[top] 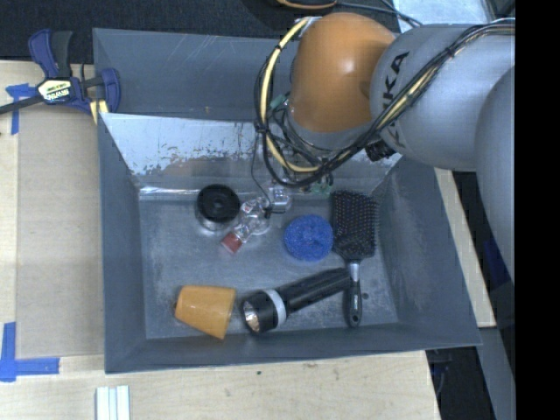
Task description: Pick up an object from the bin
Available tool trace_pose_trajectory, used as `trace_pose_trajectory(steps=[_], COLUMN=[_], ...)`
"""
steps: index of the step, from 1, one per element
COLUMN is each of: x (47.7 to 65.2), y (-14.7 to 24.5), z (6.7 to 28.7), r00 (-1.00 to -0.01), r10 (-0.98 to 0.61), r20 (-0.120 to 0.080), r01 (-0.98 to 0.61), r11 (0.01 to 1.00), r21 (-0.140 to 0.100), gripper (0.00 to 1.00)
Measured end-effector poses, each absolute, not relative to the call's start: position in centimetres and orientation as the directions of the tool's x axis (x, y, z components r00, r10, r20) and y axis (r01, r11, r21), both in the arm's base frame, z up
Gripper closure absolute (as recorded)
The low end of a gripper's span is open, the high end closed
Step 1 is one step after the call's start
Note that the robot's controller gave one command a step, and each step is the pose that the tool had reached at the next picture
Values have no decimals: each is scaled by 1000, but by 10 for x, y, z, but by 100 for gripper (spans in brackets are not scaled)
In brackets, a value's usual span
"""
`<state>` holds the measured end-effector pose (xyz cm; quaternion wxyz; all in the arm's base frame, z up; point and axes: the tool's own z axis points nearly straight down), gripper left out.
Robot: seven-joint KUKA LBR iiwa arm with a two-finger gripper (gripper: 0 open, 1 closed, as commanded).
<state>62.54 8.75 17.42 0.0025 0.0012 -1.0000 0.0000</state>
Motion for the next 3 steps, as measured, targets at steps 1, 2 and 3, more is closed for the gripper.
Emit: trace_pose_trajectory(steps=[1,2,3], x=[627,617,619], y=[87,76,77], z=[180,76,119], r00=[-1000,-925,-928], r10=[0,-380,-372], r20=[-4,1,-10], r01=[0,-380,-372], r11=[1000,925,928], r21=[1,1,-1], gripper=[0,0,0])
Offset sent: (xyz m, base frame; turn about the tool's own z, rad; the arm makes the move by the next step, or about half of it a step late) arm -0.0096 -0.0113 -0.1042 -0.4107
